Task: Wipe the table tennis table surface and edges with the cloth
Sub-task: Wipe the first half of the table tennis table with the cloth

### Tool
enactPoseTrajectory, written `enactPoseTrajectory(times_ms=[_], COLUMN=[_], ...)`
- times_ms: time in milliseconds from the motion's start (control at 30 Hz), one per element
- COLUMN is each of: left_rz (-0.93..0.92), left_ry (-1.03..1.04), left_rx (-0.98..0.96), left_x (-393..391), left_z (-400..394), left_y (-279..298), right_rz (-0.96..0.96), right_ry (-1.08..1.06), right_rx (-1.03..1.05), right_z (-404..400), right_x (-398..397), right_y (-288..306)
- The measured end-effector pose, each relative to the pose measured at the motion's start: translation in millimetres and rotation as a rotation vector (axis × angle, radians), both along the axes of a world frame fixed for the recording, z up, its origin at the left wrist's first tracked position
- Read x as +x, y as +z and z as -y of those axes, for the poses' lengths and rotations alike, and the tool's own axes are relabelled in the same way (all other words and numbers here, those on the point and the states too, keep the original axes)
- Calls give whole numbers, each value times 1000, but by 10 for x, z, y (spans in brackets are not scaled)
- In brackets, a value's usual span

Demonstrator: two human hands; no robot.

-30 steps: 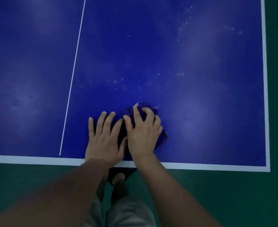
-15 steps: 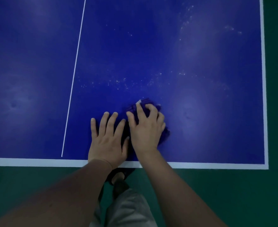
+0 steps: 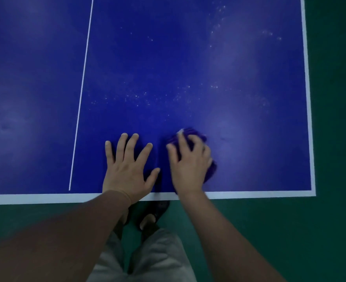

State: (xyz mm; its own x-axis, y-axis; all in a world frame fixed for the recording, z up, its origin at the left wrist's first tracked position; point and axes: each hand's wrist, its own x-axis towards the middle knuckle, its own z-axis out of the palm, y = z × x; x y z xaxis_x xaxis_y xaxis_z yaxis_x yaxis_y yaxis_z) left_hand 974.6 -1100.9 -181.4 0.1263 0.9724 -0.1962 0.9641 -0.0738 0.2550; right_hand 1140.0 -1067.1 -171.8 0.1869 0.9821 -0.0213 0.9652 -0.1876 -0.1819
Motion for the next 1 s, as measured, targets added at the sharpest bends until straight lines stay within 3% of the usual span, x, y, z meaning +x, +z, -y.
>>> enactPoseTrajectory(times_ms=[133, 300, 433, 567, 667, 900, 1000], left_rz=[-19, -94, -112, -99, -128, -4, 41], left_ry=[-17, -46, -37, -15, 19, 228, 312], left_rx=[7, -3, -23, -8, 16, 42, 41], left_x=[-9, 1, 51, 75, 157, 1428, 2133], left_z=[0, 2, -12, -10, 24, 135, 52], left_y=[-22, -36, 5, 15, 33, 71, 91], right_rz=[-7, -15, -11, 16, 2, -11, 25], right_ry=[117, -122, -254, 110, 186, -98, 16], right_rx=[-17, -96, -50, -31, -31, -37, 7], right_z=[213, 30, -225, 182, 317, -406, -488], right_x=[278, 1080, 894, 596, 1037, 2307, 2169], right_y=[48, 132, 60, 23, 27, 47, 7])
